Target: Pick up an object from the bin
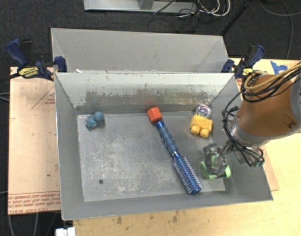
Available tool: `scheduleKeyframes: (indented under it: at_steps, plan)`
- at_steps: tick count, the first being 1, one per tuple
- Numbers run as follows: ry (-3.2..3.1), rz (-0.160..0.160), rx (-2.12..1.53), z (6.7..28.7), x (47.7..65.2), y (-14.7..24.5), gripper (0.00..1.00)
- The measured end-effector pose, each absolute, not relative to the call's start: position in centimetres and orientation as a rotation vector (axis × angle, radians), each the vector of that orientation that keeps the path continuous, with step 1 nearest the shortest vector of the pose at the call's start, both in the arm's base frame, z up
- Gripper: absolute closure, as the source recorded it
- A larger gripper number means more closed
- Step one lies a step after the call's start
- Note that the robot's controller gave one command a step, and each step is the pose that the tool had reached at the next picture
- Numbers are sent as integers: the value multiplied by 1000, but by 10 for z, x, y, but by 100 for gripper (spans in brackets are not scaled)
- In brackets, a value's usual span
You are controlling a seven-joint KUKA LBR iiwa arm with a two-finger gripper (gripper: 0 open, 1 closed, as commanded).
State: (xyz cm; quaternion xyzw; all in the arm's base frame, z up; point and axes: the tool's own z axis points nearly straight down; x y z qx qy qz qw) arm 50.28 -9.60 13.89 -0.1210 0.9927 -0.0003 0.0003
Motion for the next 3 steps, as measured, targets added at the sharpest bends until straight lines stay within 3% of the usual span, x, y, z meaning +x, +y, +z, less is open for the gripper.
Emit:
scheduleKeyframes:
  at_steps: [1,2,3]
  plan:
    - [3084,0,-587,134,511,-108,100]
    - [3084,0,-588,134,510,-108,0]
    - [3021,3,-864,68,536,-121,0]
